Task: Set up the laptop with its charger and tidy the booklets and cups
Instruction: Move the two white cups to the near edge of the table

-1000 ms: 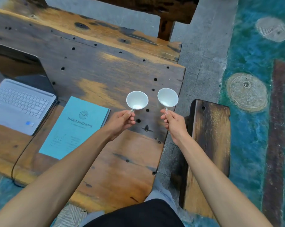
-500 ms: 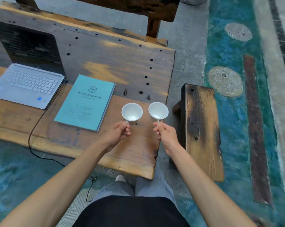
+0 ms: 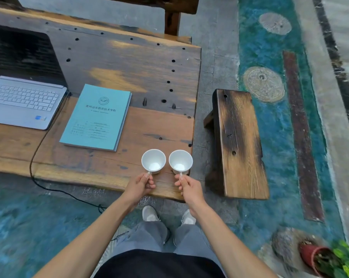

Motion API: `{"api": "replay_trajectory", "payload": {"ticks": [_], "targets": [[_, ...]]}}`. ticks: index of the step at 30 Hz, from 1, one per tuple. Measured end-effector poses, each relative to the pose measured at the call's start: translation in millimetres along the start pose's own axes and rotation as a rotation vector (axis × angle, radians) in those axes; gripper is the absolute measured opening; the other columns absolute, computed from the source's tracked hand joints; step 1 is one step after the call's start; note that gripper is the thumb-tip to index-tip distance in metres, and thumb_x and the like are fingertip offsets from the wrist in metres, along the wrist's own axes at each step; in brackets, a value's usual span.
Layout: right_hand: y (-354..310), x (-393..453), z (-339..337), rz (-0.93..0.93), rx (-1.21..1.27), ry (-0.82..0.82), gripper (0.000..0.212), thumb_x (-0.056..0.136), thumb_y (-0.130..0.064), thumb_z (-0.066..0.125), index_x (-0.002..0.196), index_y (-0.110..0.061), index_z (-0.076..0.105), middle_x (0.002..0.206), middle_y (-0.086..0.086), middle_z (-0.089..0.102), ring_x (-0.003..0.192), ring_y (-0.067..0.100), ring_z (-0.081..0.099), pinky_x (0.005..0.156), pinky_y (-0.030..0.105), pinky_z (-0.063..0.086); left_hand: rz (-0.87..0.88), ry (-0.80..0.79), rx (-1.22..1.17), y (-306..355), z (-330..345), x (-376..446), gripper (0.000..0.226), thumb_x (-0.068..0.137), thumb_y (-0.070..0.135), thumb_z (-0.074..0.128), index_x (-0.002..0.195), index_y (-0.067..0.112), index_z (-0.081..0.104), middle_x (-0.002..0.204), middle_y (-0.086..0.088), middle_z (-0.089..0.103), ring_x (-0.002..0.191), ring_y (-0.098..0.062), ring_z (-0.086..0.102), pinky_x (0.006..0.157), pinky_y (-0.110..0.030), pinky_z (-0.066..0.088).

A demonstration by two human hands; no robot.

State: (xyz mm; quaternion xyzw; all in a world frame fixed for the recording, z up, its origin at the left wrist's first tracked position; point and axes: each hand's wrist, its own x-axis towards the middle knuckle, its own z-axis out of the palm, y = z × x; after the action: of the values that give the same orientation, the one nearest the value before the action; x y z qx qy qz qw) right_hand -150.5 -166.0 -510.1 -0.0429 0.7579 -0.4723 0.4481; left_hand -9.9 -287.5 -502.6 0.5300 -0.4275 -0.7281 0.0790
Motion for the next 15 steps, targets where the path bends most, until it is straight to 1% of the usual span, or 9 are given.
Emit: {"api": "replay_trajectory", "payload": {"ticks": [2, 5, 7, 10, 15], "targets": [[7, 0, 2, 0.013, 0.013, 0.004, 0.024, 0.106, -0.019, 0.052, 0.100, -0.021, 0.076, 0.078, -0.006, 0.066, 0.067, 0.005, 0.049, 0.062, 0.015, 0.044, 0.000, 0.012, 0.005, -7, -1, 3, 0.029, 0.108, 0.015, 0.038, 0.088, 0.006, 0.057, 0.076, -0.008, 0.056, 0.071, -0.016, 0.057, 0.070, -0.021, 0.054], [15, 2, 5, 0.021, 0.023, 0.014, 0.023, 0.106, -0.020, 0.053, 0.106, -0.018, 0.076, 0.079, -0.006, 0.067, 0.066, 0.002, 0.051, 0.060, 0.010, 0.045, 0.004, 0.019, 0.027, -16, -6, 11, 0.030, 0.108, 0.016, 0.038, 0.088, 0.007, 0.059, 0.078, -0.006, 0.057, 0.070, -0.014, 0.058, 0.074, -0.025, 0.052], [20, 2, 7, 0.022, 0.037, 0.032, 0.023, 0.106, -0.019, 0.054, 0.107, -0.017, 0.076, 0.078, -0.007, 0.067, 0.063, -0.001, 0.051, 0.060, 0.009, 0.045, 0.002, 0.017, 0.034, -20, -9, 15, 0.030, 0.109, 0.017, 0.039, 0.089, 0.008, 0.059, 0.078, -0.006, 0.057, 0.070, -0.013, 0.059, 0.075, -0.025, 0.052], [25, 2, 10, 0.031, 0.042, 0.033, 0.023, 0.106, -0.019, 0.053, 0.107, -0.018, 0.076, 0.076, -0.007, 0.066, 0.062, 0.000, 0.050, 0.060, 0.011, 0.045, 0.015, 0.006, 0.056, -25, -14, 18, 0.029, 0.108, 0.017, 0.040, 0.090, 0.008, 0.059, 0.078, -0.005, 0.058, 0.072, -0.014, 0.060, 0.071, -0.021, 0.053], [33, -6, 15, 0.045, 0.076, 0.005, 0.023, 0.106, -0.017, 0.054, 0.101, -0.025, 0.075, 0.075, -0.011, 0.067, 0.060, -0.001, 0.051, 0.059, 0.014, 0.045, 0.050, -0.009, 0.139, -34, -21, 15, 0.028, 0.108, 0.016, 0.041, 0.091, 0.007, 0.061, 0.080, -0.006, 0.061, 0.075, -0.015, 0.063, 0.068, -0.018, 0.054]]}}
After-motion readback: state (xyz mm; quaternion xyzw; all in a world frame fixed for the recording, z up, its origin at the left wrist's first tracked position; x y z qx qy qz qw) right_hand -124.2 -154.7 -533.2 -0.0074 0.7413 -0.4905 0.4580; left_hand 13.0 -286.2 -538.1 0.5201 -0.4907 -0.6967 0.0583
